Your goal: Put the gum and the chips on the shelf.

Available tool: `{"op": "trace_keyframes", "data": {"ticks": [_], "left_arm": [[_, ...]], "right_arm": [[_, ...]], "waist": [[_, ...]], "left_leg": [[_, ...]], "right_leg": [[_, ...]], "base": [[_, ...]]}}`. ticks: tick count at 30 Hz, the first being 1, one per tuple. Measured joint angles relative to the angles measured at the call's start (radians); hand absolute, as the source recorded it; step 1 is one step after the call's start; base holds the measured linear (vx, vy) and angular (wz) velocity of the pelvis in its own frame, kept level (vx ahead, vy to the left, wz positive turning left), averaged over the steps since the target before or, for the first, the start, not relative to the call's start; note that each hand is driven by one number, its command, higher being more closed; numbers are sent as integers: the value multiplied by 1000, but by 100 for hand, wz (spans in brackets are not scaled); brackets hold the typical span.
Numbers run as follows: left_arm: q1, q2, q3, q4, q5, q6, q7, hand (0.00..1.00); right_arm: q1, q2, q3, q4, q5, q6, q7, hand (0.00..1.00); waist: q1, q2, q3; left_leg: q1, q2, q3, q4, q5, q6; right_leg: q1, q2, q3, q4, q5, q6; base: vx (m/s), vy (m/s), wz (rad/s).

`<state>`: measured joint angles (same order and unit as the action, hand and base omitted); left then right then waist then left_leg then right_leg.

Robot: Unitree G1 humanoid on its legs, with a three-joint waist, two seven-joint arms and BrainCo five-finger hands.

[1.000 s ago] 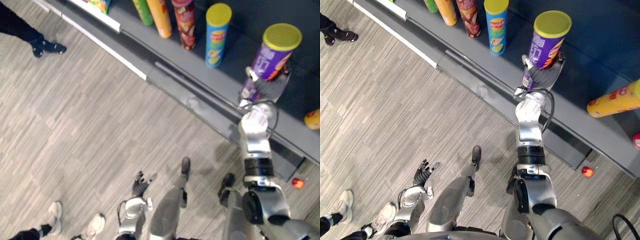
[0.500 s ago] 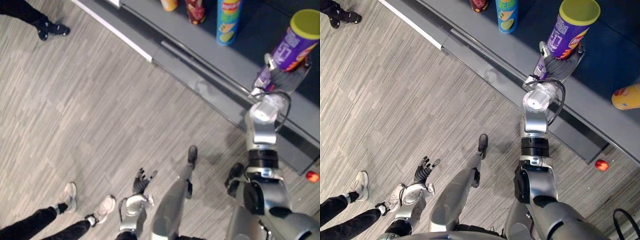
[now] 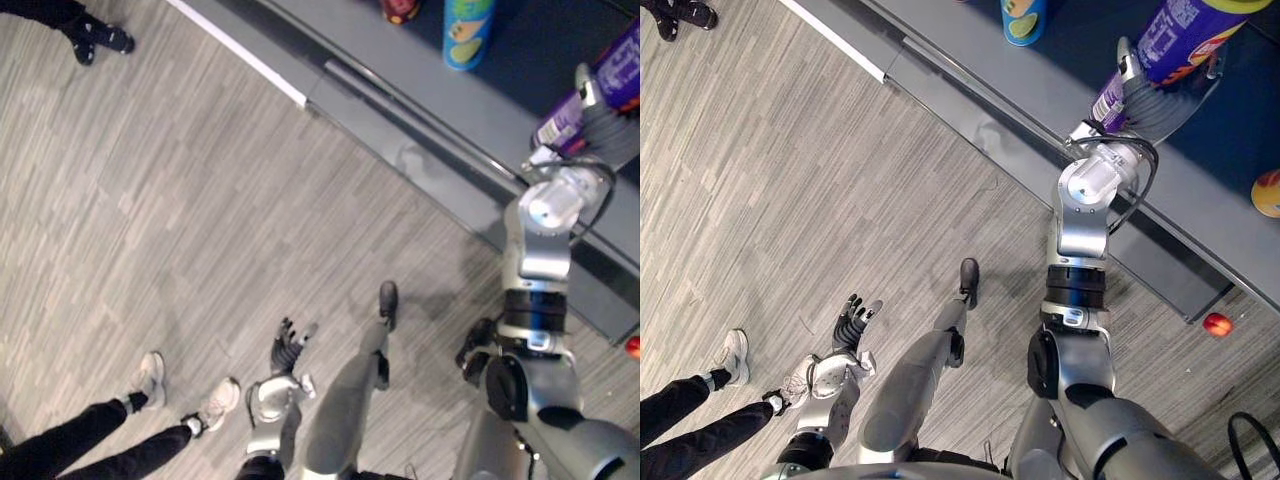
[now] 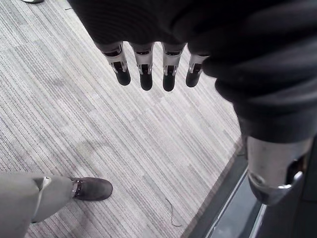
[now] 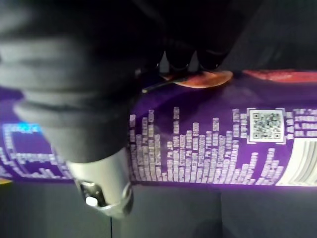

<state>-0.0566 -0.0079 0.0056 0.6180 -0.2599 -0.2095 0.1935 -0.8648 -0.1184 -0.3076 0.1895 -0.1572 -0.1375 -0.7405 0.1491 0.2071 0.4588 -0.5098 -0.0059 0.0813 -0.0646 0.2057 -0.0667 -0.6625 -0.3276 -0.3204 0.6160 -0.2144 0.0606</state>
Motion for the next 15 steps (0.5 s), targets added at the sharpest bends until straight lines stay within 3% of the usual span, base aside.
{"op": "trace_keyframes", "data": {"ticks": [15], "left_arm": [[-2, -34, 2, -56, -17, -1, -3, 0]], "right_arm": [[-56, -41, -1, -55, 2, 0, -14, 100]], "waist": [[1, -1, 0]], "left_leg": [[-77, 16, 85, 33, 6, 10]], "right_leg": [[-75, -17, 2, 31, -1, -1]], "base": [[-14, -55, 2]]}}
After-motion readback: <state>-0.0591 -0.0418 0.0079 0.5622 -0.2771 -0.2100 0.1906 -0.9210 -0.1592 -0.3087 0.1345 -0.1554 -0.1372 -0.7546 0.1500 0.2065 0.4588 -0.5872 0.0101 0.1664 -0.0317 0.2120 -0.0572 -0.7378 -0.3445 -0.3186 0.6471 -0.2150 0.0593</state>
